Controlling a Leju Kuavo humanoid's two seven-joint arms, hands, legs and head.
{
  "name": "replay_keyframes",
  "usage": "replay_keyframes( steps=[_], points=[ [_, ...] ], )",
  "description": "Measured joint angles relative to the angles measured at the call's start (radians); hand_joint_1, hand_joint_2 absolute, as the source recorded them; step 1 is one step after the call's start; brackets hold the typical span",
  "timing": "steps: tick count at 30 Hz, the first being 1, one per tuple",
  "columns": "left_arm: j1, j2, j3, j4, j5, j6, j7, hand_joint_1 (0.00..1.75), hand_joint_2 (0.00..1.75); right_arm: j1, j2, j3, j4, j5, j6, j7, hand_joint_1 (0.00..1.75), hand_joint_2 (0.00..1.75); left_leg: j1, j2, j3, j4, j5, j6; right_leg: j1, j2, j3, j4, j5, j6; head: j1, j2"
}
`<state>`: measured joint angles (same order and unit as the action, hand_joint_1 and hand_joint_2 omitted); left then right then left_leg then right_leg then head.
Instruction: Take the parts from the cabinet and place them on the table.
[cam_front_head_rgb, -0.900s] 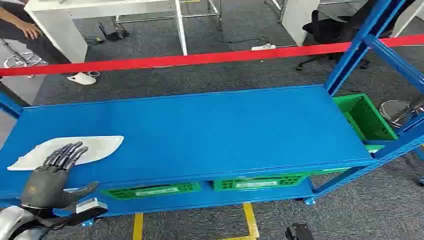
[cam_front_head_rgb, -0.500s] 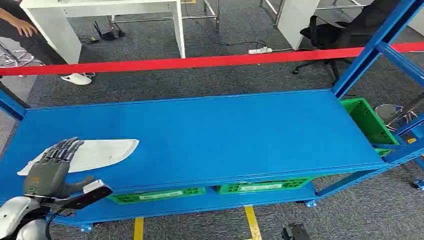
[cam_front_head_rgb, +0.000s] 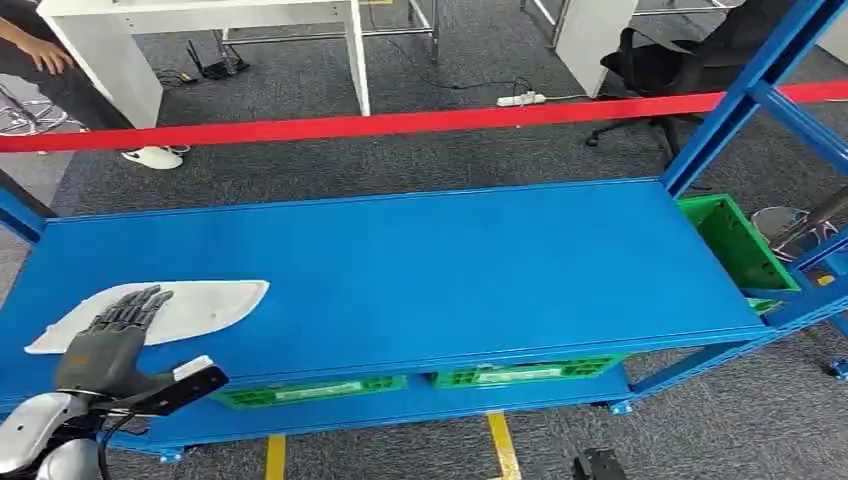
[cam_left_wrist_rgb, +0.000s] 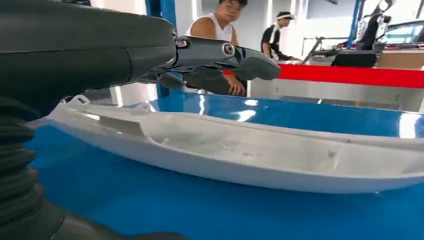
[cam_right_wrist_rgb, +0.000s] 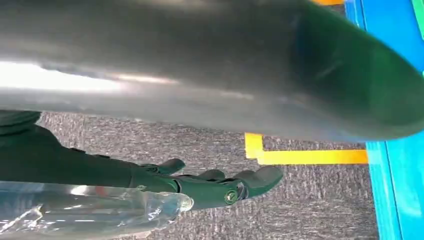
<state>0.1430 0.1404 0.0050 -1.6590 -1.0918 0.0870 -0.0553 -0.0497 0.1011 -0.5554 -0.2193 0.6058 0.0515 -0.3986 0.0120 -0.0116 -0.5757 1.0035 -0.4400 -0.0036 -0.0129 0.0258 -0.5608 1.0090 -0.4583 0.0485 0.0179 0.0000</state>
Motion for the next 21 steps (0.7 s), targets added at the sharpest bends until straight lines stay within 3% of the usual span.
replay_keyframes(
  steps=[9, 21],
  points=[
    [0.001, 0.011, 0.0, 0.001, -0.003, -0.01, 0.031, 0.0, 1.75, 0.0, 0.0, -0.014, 0.0, 0.007, -0.002, 0.0, 0.0, 0.0, 0.004, 0.0, 0.0, -0.001, 0.002, -0.003, 0.002, 0.0, 0.0, 0.001, 0.0, -0.001, 0.0, 0.0],
    [-0.02, 0.009, 0.042, 0.039, -0.095, 0.039, 0.096, 0.0, 1.75, -0.002, 0.003, -0.027, 0.0, 0.024, -0.005, 0.0, 0.0, 0.0, 0.004, 0.0, 0.0, -0.001, 0.002, -0.003, 0.002, 0.0, 0.0, 0.001, 0.0, -0.001, 0.0, 0.0]
  ],
)
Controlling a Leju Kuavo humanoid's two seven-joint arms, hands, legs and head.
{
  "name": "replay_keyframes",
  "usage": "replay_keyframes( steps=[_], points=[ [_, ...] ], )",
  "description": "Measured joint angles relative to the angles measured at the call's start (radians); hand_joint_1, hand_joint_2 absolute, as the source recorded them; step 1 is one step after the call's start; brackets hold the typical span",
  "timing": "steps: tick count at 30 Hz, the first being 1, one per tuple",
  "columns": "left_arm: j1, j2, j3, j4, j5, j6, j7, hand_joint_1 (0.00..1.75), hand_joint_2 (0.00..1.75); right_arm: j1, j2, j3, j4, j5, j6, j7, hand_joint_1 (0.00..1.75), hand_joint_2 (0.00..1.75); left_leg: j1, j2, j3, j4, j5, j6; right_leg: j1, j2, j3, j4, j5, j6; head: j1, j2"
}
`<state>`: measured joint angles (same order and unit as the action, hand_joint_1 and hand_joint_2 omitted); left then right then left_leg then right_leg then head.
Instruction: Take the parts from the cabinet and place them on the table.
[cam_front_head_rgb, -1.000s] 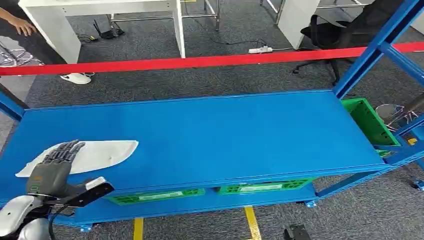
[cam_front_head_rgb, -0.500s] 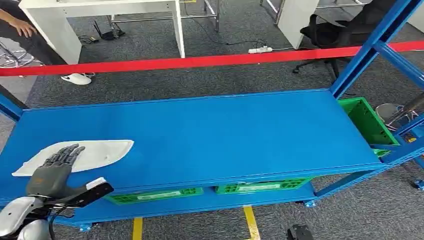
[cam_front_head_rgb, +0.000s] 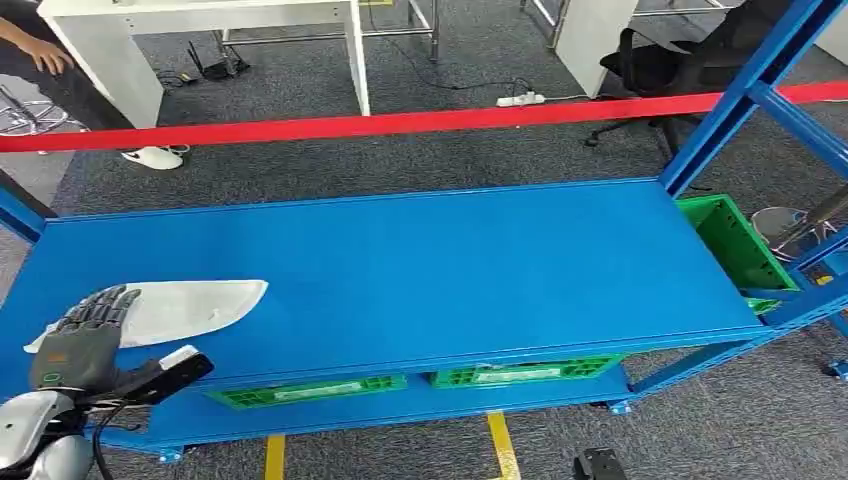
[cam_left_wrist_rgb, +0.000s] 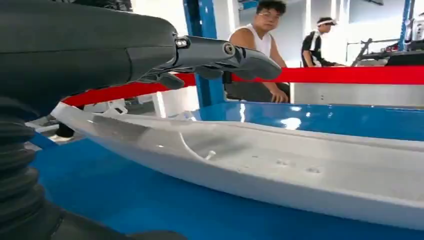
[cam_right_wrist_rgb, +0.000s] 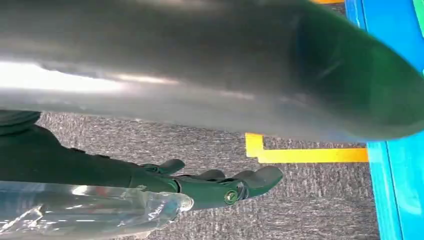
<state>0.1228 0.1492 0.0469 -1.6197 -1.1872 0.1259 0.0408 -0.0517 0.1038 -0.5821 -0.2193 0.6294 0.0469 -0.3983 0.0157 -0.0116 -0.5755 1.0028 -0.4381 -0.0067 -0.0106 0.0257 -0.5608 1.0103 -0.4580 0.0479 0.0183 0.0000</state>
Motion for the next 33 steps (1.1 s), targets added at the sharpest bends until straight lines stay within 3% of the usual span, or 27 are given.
replay_keyframes(
  steps=[3, 4, 5, 6, 8, 33],
  points=[
    [-0.009, -0.002, 0.008, 0.013, -0.013, 0.008, 0.01, 0.02, 1.75, 0.0, 0.0, -0.002, 0.0, 0.002, 0.0, 0.001, 0.0, 0.0, 0.0, 0.0, 0.0, 0.0, 0.0, 0.0, 0.0, 0.0, 0.0, 0.0, 0.0, 0.0, 0.0, 0.0],
    [-0.012, -0.003, 0.011, 0.017, -0.016, 0.009, 0.012, 0.35, 1.75, 0.0, 0.0, -0.003, 0.0, 0.003, 0.0, 0.002, 0.0, 0.0, 0.0, 0.0, 0.0, 0.0, 0.0, 0.0, 0.0, 0.0, 0.0, 0.0, 0.0, 0.0, 0.0, 0.0],
    [-0.016, -0.004, 0.014, 0.023, -0.018, 0.01, 0.013, 1.47, 1.75, 0.0, 0.0, -0.003, 0.0, 0.003, 0.0, 0.002, 0.0, 0.0, 0.0, 0.0, 0.0, 0.0, 0.0, 0.0, 0.0, 0.0, 0.0, 0.0, 0.0, 0.0, 0.0, 0.0],
    [-0.02, -0.005, 0.016, 0.03, -0.019, 0.01, 0.013, 1.47, 1.75, -0.001, 0.0, -0.004, 0.0, 0.005, 0.0, 0.003, 0.0, 0.0, 0.0, 0.0, 0.0, 0.0, 0.0, 0.0, 0.0, 0.0, 0.0, 0.0, 0.0, 0.0, 0.0, 0.0],
    [-0.023, -0.007, 0.02, 0.043, -0.022, 0.011, 0.01, 1.75, 1.75, -0.001, 0.001, -0.004, 0.0, 0.007, 0.0, 0.003, 0.0, 0.0, 0.0, 0.0, 0.0, 0.0, 0.0, 0.0, 0.0, 0.0, 0.0, 0.0, 0.0, 0.0, 0.0, 0.0],
    [-0.036, -0.027, 0.021, 0.077, -0.021, 0.043, -0.046, 1.75, 1.75, -0.005, 0.001, -0.022, 0.0, 0.021, -0.001, 0.005, 0.0, 0.0, 0.0, 0.0, 0.0, 0.0, 0.0, 0.0, 0.0, 0.0, 0.0, 0.0, 0.0, 0.0, 0.0, 0.0]
  ],
)
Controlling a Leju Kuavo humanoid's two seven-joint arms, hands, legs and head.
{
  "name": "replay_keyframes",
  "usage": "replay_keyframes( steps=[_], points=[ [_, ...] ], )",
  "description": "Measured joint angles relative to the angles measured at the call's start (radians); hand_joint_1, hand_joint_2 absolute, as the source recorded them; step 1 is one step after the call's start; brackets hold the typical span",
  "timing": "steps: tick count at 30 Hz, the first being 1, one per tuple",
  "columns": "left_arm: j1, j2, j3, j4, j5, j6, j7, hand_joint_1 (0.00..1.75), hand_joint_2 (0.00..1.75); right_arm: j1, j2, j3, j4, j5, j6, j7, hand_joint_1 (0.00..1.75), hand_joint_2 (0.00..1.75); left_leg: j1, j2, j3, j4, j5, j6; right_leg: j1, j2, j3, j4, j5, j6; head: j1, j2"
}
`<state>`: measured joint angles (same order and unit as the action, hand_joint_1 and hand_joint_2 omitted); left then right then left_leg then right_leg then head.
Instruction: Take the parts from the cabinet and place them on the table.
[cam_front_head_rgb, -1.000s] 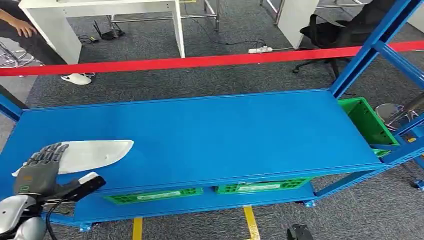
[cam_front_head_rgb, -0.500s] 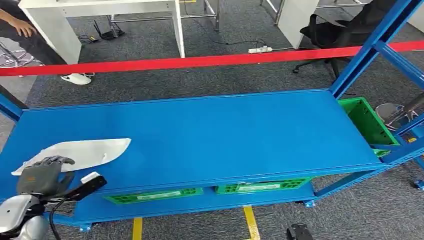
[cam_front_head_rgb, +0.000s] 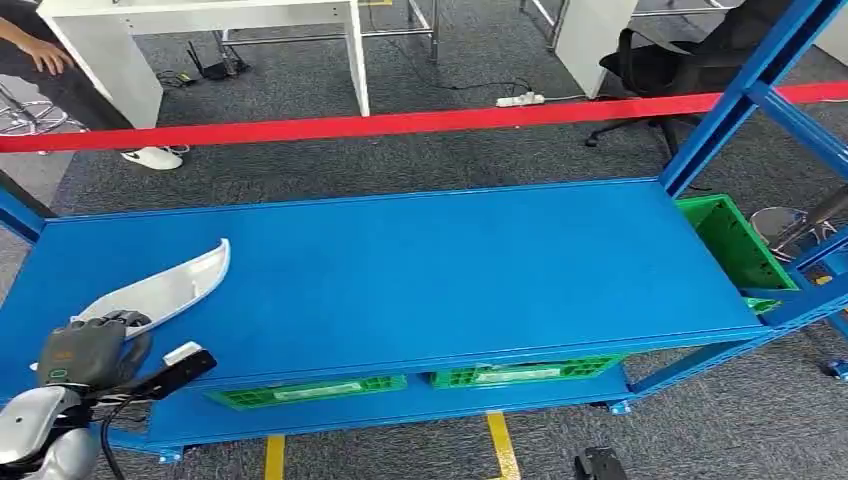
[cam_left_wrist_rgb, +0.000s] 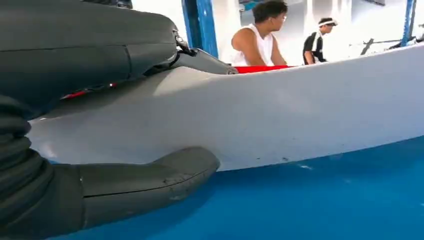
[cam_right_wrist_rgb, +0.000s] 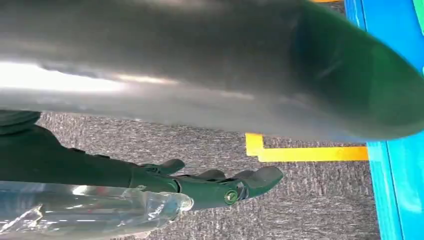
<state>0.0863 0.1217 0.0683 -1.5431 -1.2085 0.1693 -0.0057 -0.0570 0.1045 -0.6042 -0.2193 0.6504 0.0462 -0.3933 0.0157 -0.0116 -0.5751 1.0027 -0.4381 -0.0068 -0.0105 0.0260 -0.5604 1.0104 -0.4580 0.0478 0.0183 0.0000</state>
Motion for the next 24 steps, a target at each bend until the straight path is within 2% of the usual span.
replay_keyframes(
  steps=[6, 12, 13, 15, 17, 18, 19, 21, 22, 23, 24],
  points=[
    [0.012, -0.003, -0.003, 0.0, -0.009, 0.039, -0.045, 1.75, 1.75, -0.001, 0.0, -0.002, 0.0, 0.01, 0.001, 0.0, 0.0, 0.0, 0.0, 0.0, 0.0, 0.0, 0.0, 0.0, 0.0, 0.0, 0.0, 0.0, 0.0, 0.0, 0.0, 0.0],
    [0.051, -0.029, -0.009, -0.045, -0.009, 0.122, -0.096, 1.75, 1.75, -0.002, 0.0, -0.005, 0.0, 0.014, 0.001, -0.018, 0.0, 0.0, 0.0, 0.0, 0.0, 0.0, -0.001, 0.0, 0.0, 0.0, 0.0, -0.001, 0.0, 0.0, 0.0, 0.0],
    [0.061, -0.034, -0.013, -0.06, -0.009, 0.129, -0.102, 1.75, 1.75, -0.002, 0.002, -0.006, 0.0, 0.015, 0.001, -0.025, 0.0, 0.0, -0.005, 0.0, -0.001, 0.005, -0.005, 0.006, -0.005, 0.0, 0.001, -0.005, 0.002, 0.006, 0.0, 0.0],
    [0.083, -0.047, -0.022, -0.092, -0.009, 0.14, -0.106, 1.75, 1.75, -0.001, 0.004, -0.007, 0.0, 0.014, 0.001, -0.042, 0.0, 0.0, -0.007, 0.0, -0.001, 0.005, -0.005, 0.009, -0.008, 0.002, 0.001, -0.005, 0.003, 0.01, 0.0, 0.0],
    [0.101, -0.058, -0.035, -0.131, -0.009, 0.158, -0.112, 1.75, 1.75, 0.0, 0.005, -0.008, 0.0, 0.014, 0.001, -0.062, 0.0, 0.0, -0.008, 0.002, 0.001, -0.005, 0.006, 0.021, -0.01, 0.005, 0.003, -0.01, 0.011, 0.022, -0.002, 0.0],
    [0.11, -0.065, -0.042, -0.15, -0.01, 0.168, -0.116, 1.75, 1.75, 0.001, 0.005, -0.008, 0.0, 0.014, 0.003, -0.074, 0.0, 0.0, -0.001, 0.01, 0.007, -0.019, 0.015, 0.027, -0.01, -0.003, -0.008, -0.001, -0.004, 0.021, 0.001, 0.0],
    [0.118, -0.072, -0.048, -0.167, -0.013, 0.182, -0.122, 1.75, 1.75, 0.0, 0.005, -0.008, 0.0, 0.014, 0.005, -0.086, 0.0, 0.0, -0.001, 0.012, 0.008, -0.024, 0.017, 0.031, -0.008, -0.011, -0.021, 0.035, -0.036, 0.021, 0.002, 0.0],
    [0.137, -0.084, -0.061, -0.197, -0.023, 0.205, -0.128, 1.75, 1.75, -0.002, 0.005, -0.009, 0.0, 0.013, 0.007, -0.101, 0.0, 0.0, -0.002, 0.018, 0.007, -0.024, 0.017, 0.031, -0.009, -0.016, -0.087, 0.197, -0.119, 0.024, 0.005, 0.0],
    [0.146, -0.086, -0.064, -0.208, -0.027, 0.211, -0.131, 1.75, 1.75, -0.001, 0.005, -0.01, 0.0, 0.011, 0.008, -0.104, 0.0, 0.0, -0.003, 0.021, 0.007, -0.023, 0.017, 0.031, -0.009, -0.016, -0.12, 0.275, -0.15, 0.027, 0.006, 0.0],
    [0.153, -0.09, -0.069, -0.217, -0.029, 0.214, -0.133, 1.75, 1.75, 0.002, 0.005, -0.01, 0.0, 0.011, 0.008, -0.105, 0.0, 0.0, -0.003, 0.022, 0.006, -0.023, 0.018, 0.03, -0.01, -0.017, -0.138, 0.319, -0.157, 0.028, 0.005, 0.0],
    [0.158, -0.094, -0.073, -0.222, -0.029, 0.215, -0.136, 1.75, 1.75, 0.004, 0.005, -0.011, 0.0, 0.011, 0.008, -0.106, 0.0, 0.0, -0.002, 0.022, 0.006, -0.023, 0.019, 0.029, -0.01, -0.017, -0.131, 0.31, -0.139, 0.029, 0.006, 0.0]
  ],
)
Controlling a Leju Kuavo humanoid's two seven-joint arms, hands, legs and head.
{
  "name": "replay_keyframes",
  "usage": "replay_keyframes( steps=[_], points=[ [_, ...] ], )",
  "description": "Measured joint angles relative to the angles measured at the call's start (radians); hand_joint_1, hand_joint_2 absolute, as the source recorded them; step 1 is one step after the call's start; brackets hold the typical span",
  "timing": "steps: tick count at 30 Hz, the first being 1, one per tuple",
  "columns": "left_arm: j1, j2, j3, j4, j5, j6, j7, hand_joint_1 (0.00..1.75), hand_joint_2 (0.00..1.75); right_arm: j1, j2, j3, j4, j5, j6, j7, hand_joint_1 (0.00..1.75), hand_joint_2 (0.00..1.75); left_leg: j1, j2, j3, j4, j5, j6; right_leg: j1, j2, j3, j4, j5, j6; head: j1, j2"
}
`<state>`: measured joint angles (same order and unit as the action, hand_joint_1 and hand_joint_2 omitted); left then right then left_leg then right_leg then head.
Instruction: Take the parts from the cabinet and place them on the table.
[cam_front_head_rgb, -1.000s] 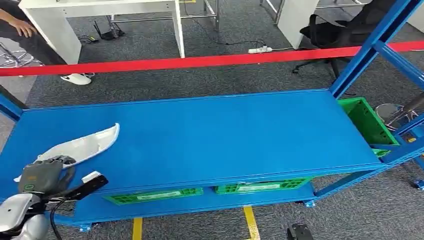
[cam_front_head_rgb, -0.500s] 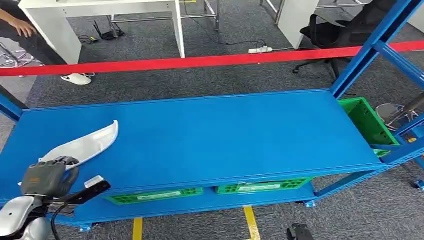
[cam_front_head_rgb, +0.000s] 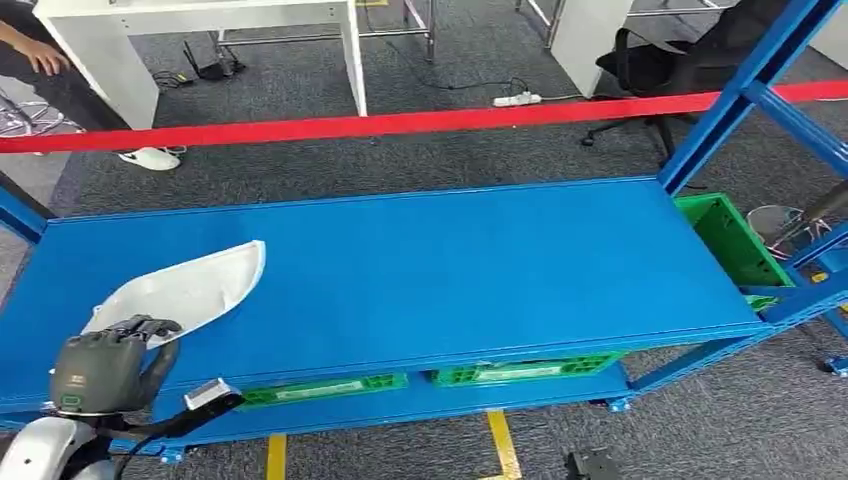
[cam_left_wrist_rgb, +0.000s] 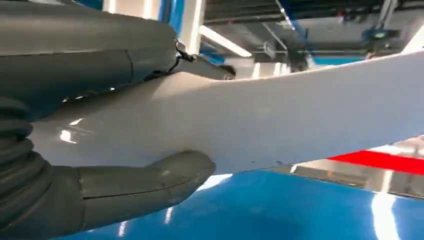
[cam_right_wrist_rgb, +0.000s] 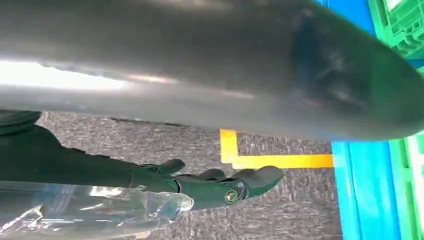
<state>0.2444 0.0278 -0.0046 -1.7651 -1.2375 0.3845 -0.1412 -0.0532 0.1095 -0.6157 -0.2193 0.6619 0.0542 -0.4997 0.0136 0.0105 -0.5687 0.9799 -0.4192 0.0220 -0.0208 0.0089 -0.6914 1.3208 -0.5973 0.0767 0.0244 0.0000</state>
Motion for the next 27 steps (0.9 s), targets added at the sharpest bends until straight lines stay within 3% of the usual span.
replay_keyframes(
  steps=[1, 3, 4, 5, 8, 9, 10, 11, 13, 14, 15, 16, 18, 19, 20, 22, 24, 25, 26, 27],
  points=[
    [0.004, -0.004, -0.004, -0.006, 0.0, 0.0, 0.0, 1.75, 1.75, 0.0, 0.0, -0.003, 0.0, 0.0, 0.0, 0.0, 0.0, 0.0, 0.003, 0.0, 0.0, 0.0, 0.001, -0.004, -0.001, -0.001, 0.033, -0.06, 0.041, 0.002, 0.0, 0.0],
    [0.011, -0.009, -0.008, -0.016, -0.001, 0.005, -0.003, 1.75, 1.75, -0.002, 0.0, -0.007, -0.001, -0.002, 0.0, -0.004, 0.0, 0.0, 0.01, 0.0, -0.001, 0.005, 0.002, -0.015, -0.007, -0.008, 0.138, -0.252, 0.123, 0.007, 0.0, 0.0],
    [0.015, -0.01, -0.01, -0.023, -0.002, 0.013, -0.004, 1.75, 1.75, -0.006, 0.0, -0.008, 0.0, -0.002, 0.0, -0.006, 0.0, 0.0, 0.007, -0.001, -0.004, 0.008, 0.003, -0.026, -0.003, -0.008, 0.17, -0.302, 0.095, 0.012, 0.001, 0.0],
    [0.019, -0.01, -0.01, -0.031, -0.006, 0.021, -0.005, 1.75, 1.75, -0.008, 0.001, -0.01, -0.001, -0.002, 0.0, -0.011, 0.0, 0.0, 0.005, -0.002, -0.008, 0.011, 0.005, -0.032, 0.001, 0.003, 0.169, -0.293, 0.12, -0.009, 0.001, 0.0],
    [0.043, -0.016, -0.014, -0.054, -0.011, 0.051, -0.014, 1.75, 1.75, -0.008, 0.0, -0.013, -0.001, 0.0, -0.012, -0.021, 0.0, 0.0, 0.006, -0.002, -0.012, 0.01, 0.02, -0.052, 0.002, 0.007, 0.149, -0.285, 0.116, -0.032, 0.002, 0.0],
    [0.051, -0.02, -0.017, -0.059, -0.011, 0.053, -0.016, 1.75, 1.75, -0.008, 0.0, -0.014, -0.001, 0.0, -0.014, -0.022, 0.0, 0.0, 0.008, -0.003, -0.016, 0.013, 0.015, -0.056, -0.002, 0.006, 0.143, -0.29, 0.123, -0.045, 0.001, 0.0],
    [0.058, -0.021, -0.018, -0.064, -0.011, 0.056, -0.017, 1.75, 1.75, -0.009, 0.0, -0.014, -0.001, 0.0, -0.014, -0.022, 0.0, 0.0, 0.008, -0.004, -0.025, 0.034, -0.021, -0.059, -0.002, 0.006, 0.134, -0.289, 0.13, -0.055, -0.002, 0.0],
    [0.06, -0.021, -0.019, -0.068, -0.011, 0.057, -0.018, 1.75, 1.75, -0.01, 0.0, -0.015, -0.001, 0.0, -0.014, -0.023, 0.0, 0.0, 0.007, -0.004, -0.048, 0.089, -0.072, -0.062, -0.001, 0.006, 0.124, -0.289, 0.138, -0.062, -0.003, 0.0],
    [0.061, -0.021, -0.021, -0.072, -0.011, 0.057, -0.018, 1.75, 1.75, -0.009, 0.0, -0.015, -0.001, 0.0, -0.014, -0.023, 0.0, 0.0, 0.005, -0.005, -0.109, 0.257, -0.169, -0.065, 0.003, 0.004, 0.1, -0.289, 0.154, -0.068, -0.004, 0.0],
    [0.064, -0.021, -0.021, -0.074, -0.011, 0.057, -0.018, 1.75, 1.75, -0.009, 0.0, -0.015, -0.001, 0.0, -0.014, -0.023, 0.0, 0.0, 0.004, -0.005, -0.126, 0.316, -0.193, -0.063, 0.006, 0.004, 0.089, -0.289, 0.162, -0.069, -0.005, 0.0],
    [0.067, -0.021, -0.021, -0.074, -0.011, 0.057, -0.018, 1.75, 1.75, -0.009, 0.0, -0.015, -0.001, 0.0, -0.014, -0.023, 0.0, 0.0, 0.004, -0.005, -0.122, 0.332, -0.189, -0.061, 0.007, 0.004, 0.078, -0.288, 0.169, -0.069, -0.004, 0.0],
    [0.07, -0.021, -0.021, -0.075, -0.011, 0.057, -0.018, 1.75, 1.75, -0.009, 0.0, -0.015, -0.001, 0.0, -0.014, -0.023, 0.0, 0.0, 0.002, -0.005, -0.096, 0.306, -0.162, -0.057, 0.009, 0.004, 0.068, -0.288, 0.178, -0.068, -0.005, 0.0],
    [0.07, -0.021, -0.021, -0.079, -0.011, 0.057, -0.018, 1.75, 1.75, -0.009, 0.0, -0.015, -0.001, 0.0, -0.014, -0.023, 0.0, 0.0, -0.001, -0.006, 0.011, 0.149, -0.089, -0.043, 0.011, 0.006, 0.05, -0.288, 0.194, -0.063, -0.004, 0.0],
    [0.07, -0.021, -0.021, -0.083, -0.011, 0.058, -0.018, 1.75, 1.75, -0.01, 0.0, -0.015, -0.001, 0.0, -0.014, -0.023, 0.0, 0.0, -0.004, -0.009, 0.074, 0.058, -0.079, -0.036, 0.011, 0.007, 0.046, -0.287, 0.203, -0.06, -0.004, 0.0],
    [0.069, -0.022, -0.022, -0.087, -0.011, 0.058, -0.018, 1.75, 1.75, -0.01, 0.0, -0.015, -0.001, 0.0, -0.014, -0.024, 0.0, 0.0, -0.009, -0.011, 0.109, -0.002, -0.1, -0.033, 0.016, 0.008, 0.039, -0.286, 0.209, -0.053, -0.005, 0.0],
    [0.072, -0.024, -0.022, -0.092, -0.011, 0.064, -0.018, 1.75, 1.75, -0.011, 0.0, -0.016, -0.001, 0.0, -0.017, -0.025, 0.0, 0.0, -0.012, -0.011, 0.098, -0.005, -0.093, -0.033, 0.013, 0.007, 0.04, -0.292, 0.226, -0.043, -0.005, 0.0],
    [0.079, -0.027, -0.023, -0.096, -0.014, 0.075, -0.021, 1.75, 1.75, -0.007, 0.0, -0.018, -0.001, 0.002, -0.04, -0.024, 0.0, 0.0, -0.013, -0.009, 0.087, -0.01, -0.072, -0.016, 0.011, 0.008, 0.038, -0.306, 0.247, -0.026, -0.007, 0.0],
    [0.081, -0.031, -0.026, -0.1, -0.014, 0.089, -0.023, 1.75, 1.75, -0.006, 0.0, -0.02, -0.001, 0.005, -0.055, -0.021, 0.0, 0.0, -0.008, -0.005, 0.078, -0.014, -0.061, -0.009, 0.009, 0.006, 0.027, -0.295, 0.224, -0.024, -0.007, 0.0],
    [0.088, -0.032, -0.027, -0.104, -0.017, 0.102, -0.028, 1.75, 1.75, -0.004, 0.0, -0.021, -0.001, 0.009, -0.071, -0.014, 0.0, 0.0, -0.008, -0.005, 0.067, -0.014, -0.052, -0.001, 0.01, 0.001, 0.01, -0.259, 0.17, -0.022, -0.002, 0.0],
    [0.097, -0.038, -0.03, -0.108, -0.016, 0.121, -0.036, 1.75, 1.75, -0.004, 0.0, -0.021, -0.001, 0.015, -0.083, -0.01, 0.0, 0.0, -0.008, -0.005, 0.055, -0.014, -0.041, 0.001, 0.009, 0.0, -0.008, -0.188, 0.104, -0.018, 0.0, 0.0]
  ],
)
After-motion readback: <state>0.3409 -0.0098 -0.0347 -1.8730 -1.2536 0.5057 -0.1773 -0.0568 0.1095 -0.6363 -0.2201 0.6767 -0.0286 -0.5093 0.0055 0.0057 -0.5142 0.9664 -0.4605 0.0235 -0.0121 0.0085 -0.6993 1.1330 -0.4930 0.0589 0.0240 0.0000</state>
